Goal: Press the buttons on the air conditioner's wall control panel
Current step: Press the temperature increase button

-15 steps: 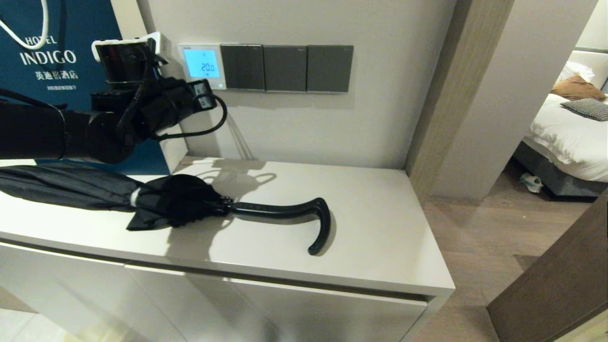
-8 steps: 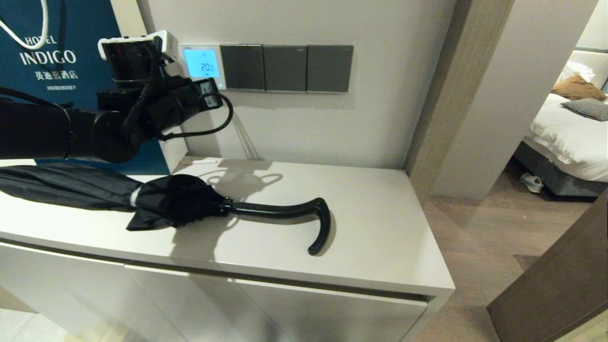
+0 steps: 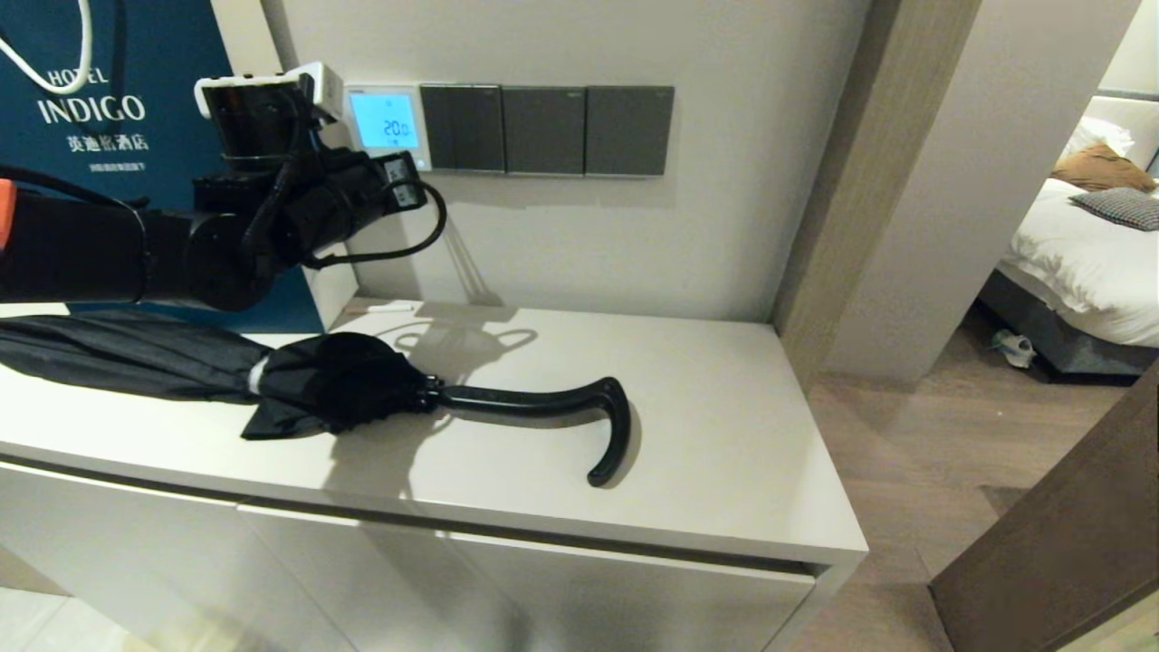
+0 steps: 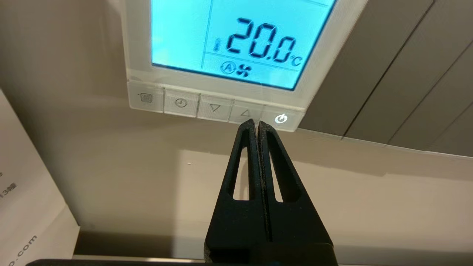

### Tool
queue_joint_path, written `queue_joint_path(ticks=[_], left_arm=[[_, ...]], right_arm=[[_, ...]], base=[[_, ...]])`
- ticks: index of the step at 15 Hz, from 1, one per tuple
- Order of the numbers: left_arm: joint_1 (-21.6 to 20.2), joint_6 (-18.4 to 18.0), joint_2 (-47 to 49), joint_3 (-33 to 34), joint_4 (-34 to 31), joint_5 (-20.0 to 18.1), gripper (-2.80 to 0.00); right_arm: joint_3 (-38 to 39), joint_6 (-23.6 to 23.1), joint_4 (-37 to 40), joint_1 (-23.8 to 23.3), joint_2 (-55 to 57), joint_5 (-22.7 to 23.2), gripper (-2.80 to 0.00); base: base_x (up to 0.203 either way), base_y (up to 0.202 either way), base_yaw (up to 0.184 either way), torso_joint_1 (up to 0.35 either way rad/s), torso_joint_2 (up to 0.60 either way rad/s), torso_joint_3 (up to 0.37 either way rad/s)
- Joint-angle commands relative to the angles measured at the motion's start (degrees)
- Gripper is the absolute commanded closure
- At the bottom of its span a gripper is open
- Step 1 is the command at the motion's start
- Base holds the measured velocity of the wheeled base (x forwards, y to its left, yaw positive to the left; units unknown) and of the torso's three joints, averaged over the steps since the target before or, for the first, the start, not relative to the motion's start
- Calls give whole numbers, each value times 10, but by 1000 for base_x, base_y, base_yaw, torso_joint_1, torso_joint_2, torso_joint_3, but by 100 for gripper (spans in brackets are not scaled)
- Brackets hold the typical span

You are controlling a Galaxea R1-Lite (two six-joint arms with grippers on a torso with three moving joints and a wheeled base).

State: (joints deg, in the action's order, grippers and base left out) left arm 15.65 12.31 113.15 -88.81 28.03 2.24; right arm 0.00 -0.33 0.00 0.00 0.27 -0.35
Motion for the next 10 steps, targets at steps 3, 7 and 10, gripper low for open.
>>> queue_joint_path(ticks=[3, 7, 10], left_arm=[[-1, 1, 16, -17, 0, 0, 0], [-7, 1, 26, -31, -7, 2, 0], [-10, 1, 26, -31, -7, 1, 0]], right_arm=[[1, 0, 0, 0, 1, 0, 0], [1, 0, 0, 0, 1, 0, 0], [1, 0, 0, 0, 1, 0, 0]], base=[[0, 0, 0, 0, 0, 0], [0, 0, 0, 0, 0, 0], [0, 0, 0, 0, 0, 0]])
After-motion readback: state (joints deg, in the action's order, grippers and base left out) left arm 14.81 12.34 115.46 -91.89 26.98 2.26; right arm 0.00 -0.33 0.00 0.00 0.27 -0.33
